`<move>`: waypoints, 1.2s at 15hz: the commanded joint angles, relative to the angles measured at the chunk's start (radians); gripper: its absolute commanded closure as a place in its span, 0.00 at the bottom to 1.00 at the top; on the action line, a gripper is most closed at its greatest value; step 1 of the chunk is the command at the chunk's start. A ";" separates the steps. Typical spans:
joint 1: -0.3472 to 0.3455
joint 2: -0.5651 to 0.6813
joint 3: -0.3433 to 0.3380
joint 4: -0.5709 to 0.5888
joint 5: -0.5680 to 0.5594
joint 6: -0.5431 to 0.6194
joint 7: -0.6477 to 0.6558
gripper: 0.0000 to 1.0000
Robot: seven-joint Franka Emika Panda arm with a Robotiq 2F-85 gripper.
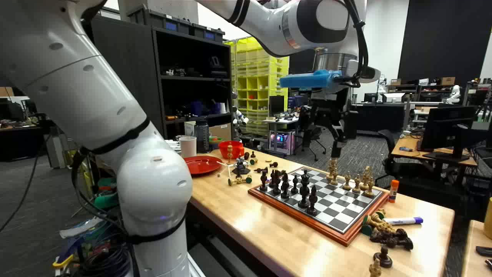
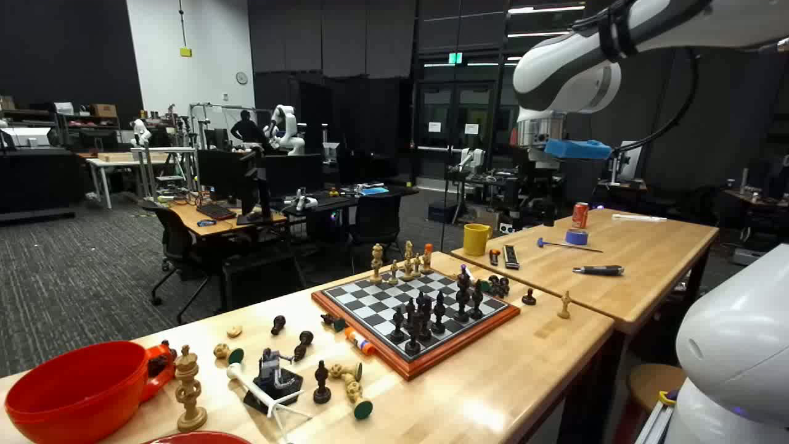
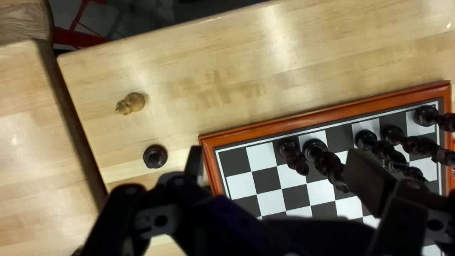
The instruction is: Move a pawn on the table next to the glue stick to the left
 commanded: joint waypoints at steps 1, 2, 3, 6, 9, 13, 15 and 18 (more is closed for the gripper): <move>-0.015 0.002 0.013 0.002 0.007 -0.001 -0.006 0.00; -0.015 0.003 0.013 0.002 0.007 -0.001 -0.006 0.00; -0.015 0.002 0.013 0.002 0.007 -0.001 -0.006 0.00; -0.015 0.003 0.013 0.002 0.007 -0.001 -0.006 0.00; -0.015 0.003 0.013 0.002 0.007 -0.001 -0.006 0.00; -0.006 0.063 0.001 0.063 -0.001 -0.038 -0.053 0.00; 0.009 0.114 -0.001 0.115 0.000 -0.022 -0.102 0.00; 0.014 0.188 0.005 0.204 -0.020 -0.017 -0.160 0.00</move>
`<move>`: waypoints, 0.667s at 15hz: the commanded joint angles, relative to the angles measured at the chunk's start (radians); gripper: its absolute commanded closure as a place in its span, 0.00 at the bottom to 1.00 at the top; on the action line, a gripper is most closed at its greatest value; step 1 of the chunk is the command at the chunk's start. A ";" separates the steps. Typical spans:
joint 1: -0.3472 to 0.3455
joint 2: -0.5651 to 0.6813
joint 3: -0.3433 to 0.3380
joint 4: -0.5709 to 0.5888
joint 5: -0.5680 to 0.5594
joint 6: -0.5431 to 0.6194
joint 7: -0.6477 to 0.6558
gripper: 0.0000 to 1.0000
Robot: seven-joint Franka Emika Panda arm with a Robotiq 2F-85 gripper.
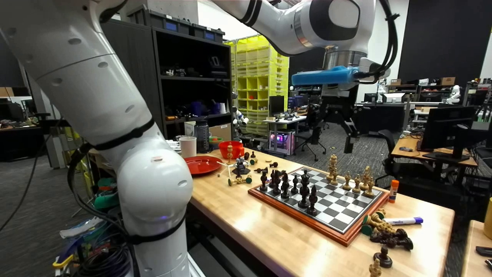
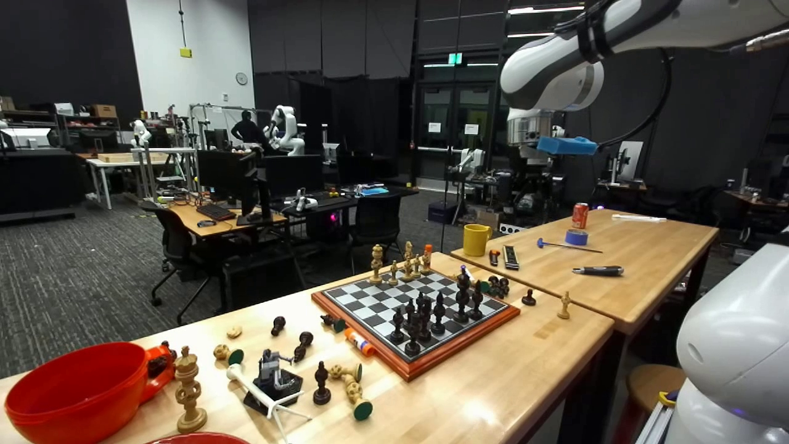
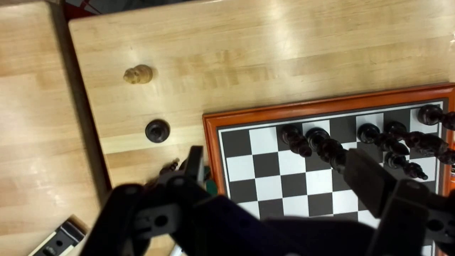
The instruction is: Move a pawn on the table next to the glue stick to the left
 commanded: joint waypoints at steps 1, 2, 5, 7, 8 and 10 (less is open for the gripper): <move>0.008 0.112 0.005 0.134 -0.021 -0.006 -0.076 0.00; 0.012 0.131 0.006 0.158 -0.015 0.012 -0.090 0.00; 0.040 0.183 0.045 0.211 0.018 0.076 -0.073 0.00; 0.057 0.219 0.075 0.237 0.015 0.114 -0.046 0.00; 0.064 0.241 0.089 0.251 0.007 0.133 -0.037 0.00; 0.075 0.285 0.110 0.273 -0.003 0.187 -0.042 0.00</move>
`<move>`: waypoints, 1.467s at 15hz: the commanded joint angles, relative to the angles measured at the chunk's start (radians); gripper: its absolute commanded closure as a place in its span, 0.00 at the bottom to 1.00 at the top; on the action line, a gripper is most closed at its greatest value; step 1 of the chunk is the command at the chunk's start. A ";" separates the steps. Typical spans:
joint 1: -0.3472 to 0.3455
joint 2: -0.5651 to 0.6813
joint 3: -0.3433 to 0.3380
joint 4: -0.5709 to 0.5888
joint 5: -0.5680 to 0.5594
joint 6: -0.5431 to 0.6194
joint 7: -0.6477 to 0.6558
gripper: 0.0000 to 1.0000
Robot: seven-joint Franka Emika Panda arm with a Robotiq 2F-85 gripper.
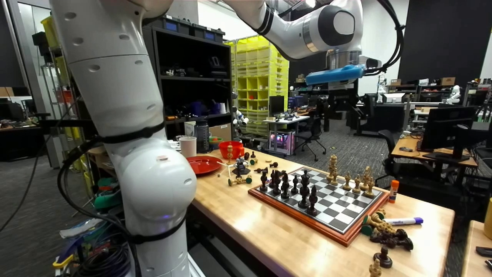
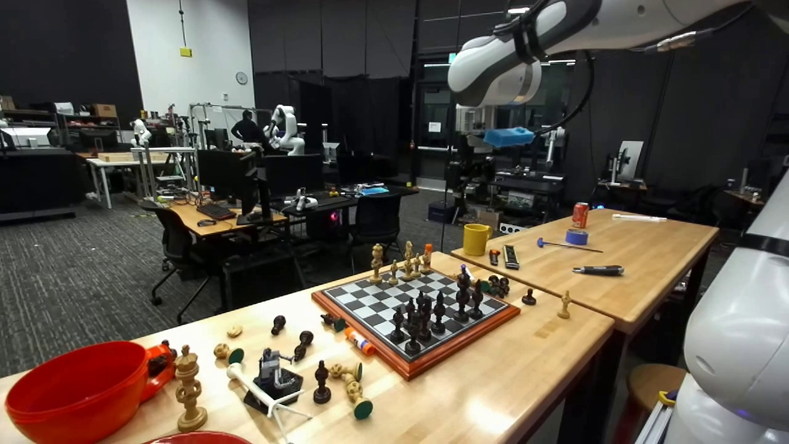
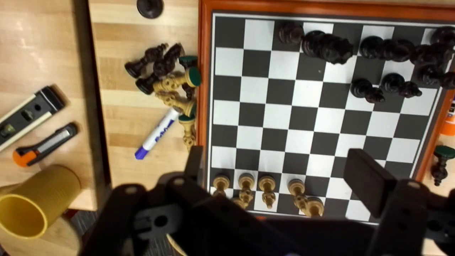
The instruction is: Move a pawn on the table next to the glue stick to the left
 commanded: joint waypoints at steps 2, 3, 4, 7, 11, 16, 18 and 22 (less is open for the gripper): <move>0.008 0.101 0.033 0.066 -0.010 0.128 0.016 0.00; 0.005 0.116 0.034 0.074 -0.005 0.161 0.019 0.00; 0.003 0.122 0.032 0.076 -0.002 0.180 0.005 0.00; 0.001 0.125 0.036 0.064 -0.001 0.178 0.007 0.00; 0.000 0.130 0.035 0.073 -0.001 0.180 0.007 0.00; 0.029 0.230 0.064 0.165 0.064 0.157 -0.085 0.00; 0.037 0.295 0.085 0.229 0.072 0.142 -0.131 0.00; 0.037 0.464 0.129 0.414 0.066 0.112 -0.235 0.00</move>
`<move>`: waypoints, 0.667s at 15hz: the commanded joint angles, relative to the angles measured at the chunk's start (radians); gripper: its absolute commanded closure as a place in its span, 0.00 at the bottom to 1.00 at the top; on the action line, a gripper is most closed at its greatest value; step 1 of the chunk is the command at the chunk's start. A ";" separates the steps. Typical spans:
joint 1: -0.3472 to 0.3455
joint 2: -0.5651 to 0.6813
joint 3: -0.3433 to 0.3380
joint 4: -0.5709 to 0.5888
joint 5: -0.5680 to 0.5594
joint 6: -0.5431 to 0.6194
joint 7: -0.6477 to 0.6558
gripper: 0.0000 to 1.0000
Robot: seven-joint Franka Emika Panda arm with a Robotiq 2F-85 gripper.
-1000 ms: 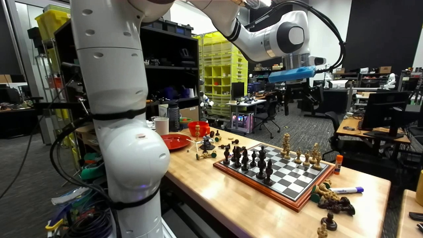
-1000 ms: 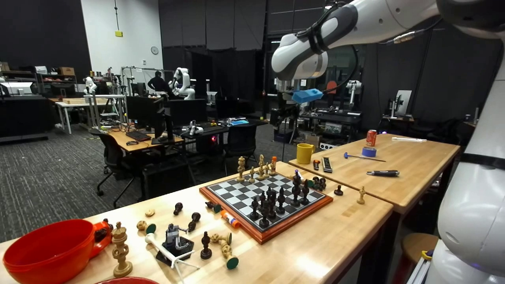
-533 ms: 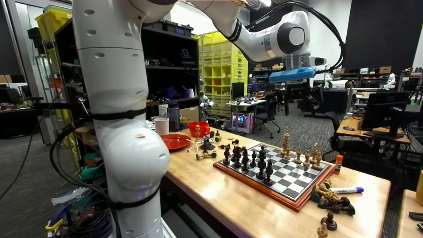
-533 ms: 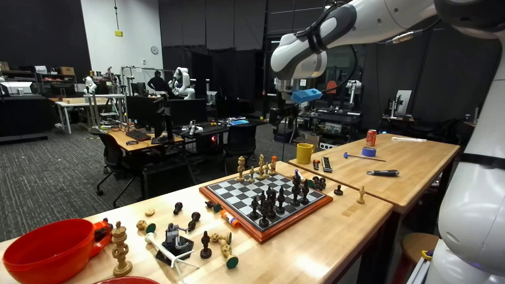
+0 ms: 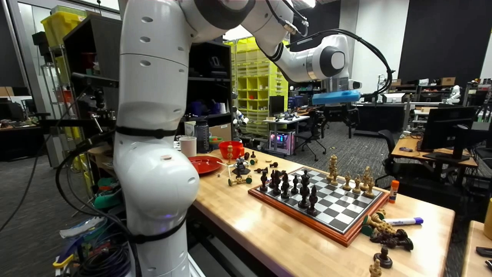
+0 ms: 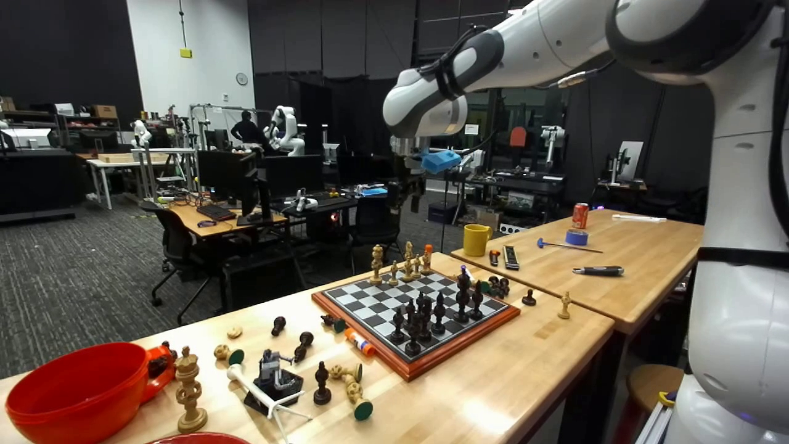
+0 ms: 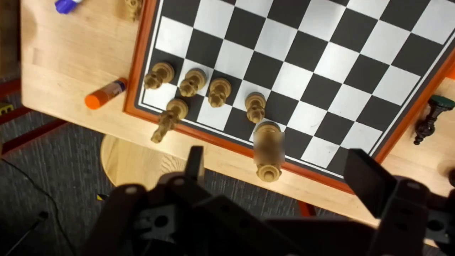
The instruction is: Move a pawn on the table next to the glue stick to the left
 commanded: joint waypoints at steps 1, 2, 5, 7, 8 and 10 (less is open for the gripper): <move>-0.007 0.171 0.036 0.216 0.012 -0.074 -0.114 0.00; -0.008 0.208 0.045 0.266 0.004 -0.093 -0.130 0.00; 0.001 0.297 0.071 0.414 -0.021 -0.192 -0.172 0.00; 0.011 0.341 0.085 0.504 -0.043 -0.271 -0.187 0.00; 0.013 0.360 0.091 0.543 -0.046 -0.304 -0.197 0.00; 0.021 0.402 0.105 0.620 -0.045 -0.347 -0.204 0.00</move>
